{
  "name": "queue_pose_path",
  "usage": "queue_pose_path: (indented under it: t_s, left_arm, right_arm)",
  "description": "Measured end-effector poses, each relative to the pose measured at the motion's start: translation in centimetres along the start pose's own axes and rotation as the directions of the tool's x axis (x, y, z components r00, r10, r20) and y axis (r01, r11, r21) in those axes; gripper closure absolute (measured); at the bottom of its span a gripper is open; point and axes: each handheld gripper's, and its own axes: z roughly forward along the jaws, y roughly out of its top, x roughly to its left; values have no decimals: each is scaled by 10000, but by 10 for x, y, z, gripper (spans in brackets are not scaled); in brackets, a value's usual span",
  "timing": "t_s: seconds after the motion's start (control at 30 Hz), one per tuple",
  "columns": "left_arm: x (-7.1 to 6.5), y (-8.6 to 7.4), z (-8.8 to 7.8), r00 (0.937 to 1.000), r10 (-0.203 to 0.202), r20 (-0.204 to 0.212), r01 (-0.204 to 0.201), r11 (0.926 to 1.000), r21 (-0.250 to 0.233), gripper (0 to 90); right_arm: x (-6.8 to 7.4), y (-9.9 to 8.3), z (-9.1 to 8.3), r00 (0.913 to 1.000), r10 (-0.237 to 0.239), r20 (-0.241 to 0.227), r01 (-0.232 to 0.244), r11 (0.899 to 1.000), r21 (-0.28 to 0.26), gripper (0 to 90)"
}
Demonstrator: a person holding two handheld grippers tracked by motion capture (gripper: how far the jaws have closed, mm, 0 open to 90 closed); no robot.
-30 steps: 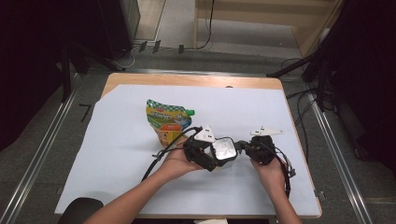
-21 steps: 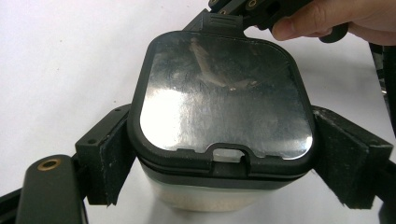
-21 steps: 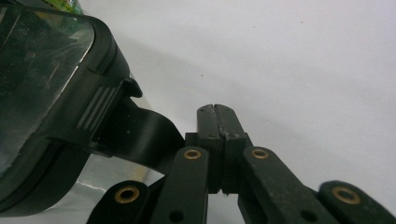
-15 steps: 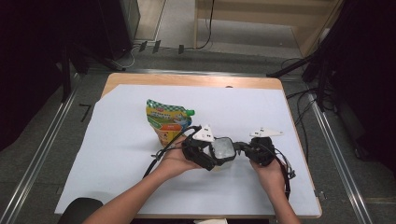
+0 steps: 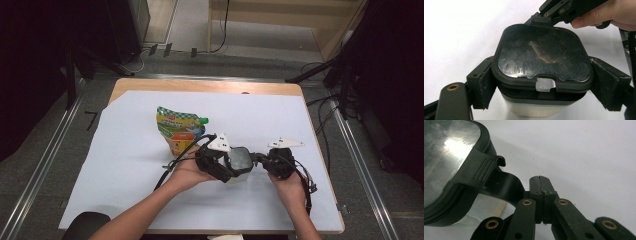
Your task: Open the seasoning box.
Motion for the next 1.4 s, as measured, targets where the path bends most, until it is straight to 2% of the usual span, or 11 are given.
queue_pose_path:
  t_s: [0.33,0.5,0.63,0.77,0.9,0.93,0.97,1.0,1.13,1.17,1.4]
  left_arm:
    - [-1,1,0,10000,1,-42,-1,10000,58,176]
    - [-3,4,-2,10000,74,-58,-75,9997,-243,176]
    - [-4,7,-3,9998,184,-114,-186,9997,-182,176]
    - [-4,9,-3,10000,1,-56,-2,9996,-299,171]
    - [-6,11,-4,9998,157,-127,-161,9995,-289,175]
    - [-6,13,-8,9990,-5,451,27,9988,-487,236]
    - [-6,13,-8,9990,-5,451,27,9988,-487,380]
    - [-7,14,-10,9958,-230,881,304,9960,-836,441]
    - [-13,23,-12,9969,-162,771,199,9987,-469,455]
    - [-14,25,-13,9957,-269,888,302,9989,-356,513]
    - [-14,36,-12,9888,-303,1458,331,9993,-168,619]
  right_arm:
    - [1,-1,-4,9999,-135,42,135,9999,-14,900]
    - [3,-2,-5,9998,-178,75,179,9998,-31,900]
    - [3,-2,-6,9998,-199,56,199,9998,-15,900]
    - [4,-2,-6,9997,-202,101,202,9998,3,900]
    - [4,-3,-7,9998,-177,79,177,9998,5,900]
    - [5,-3,-8,9998,-174,29,174,9998,-47,900]
    - [5,-3,-9,9999,-163,21,163,9999,-45,900]
    - [6,-3,-9,9999,-168,-2,168,9998,-69,900]
    - [8,-5,-11,9997,-256,44,257,9996,-68,900]
    - [8,-6,-13,9999,-142,-62,142,9999,-96,900]
    - [9,-6,-14,9999,-134,-26,134,9998,-116,900]
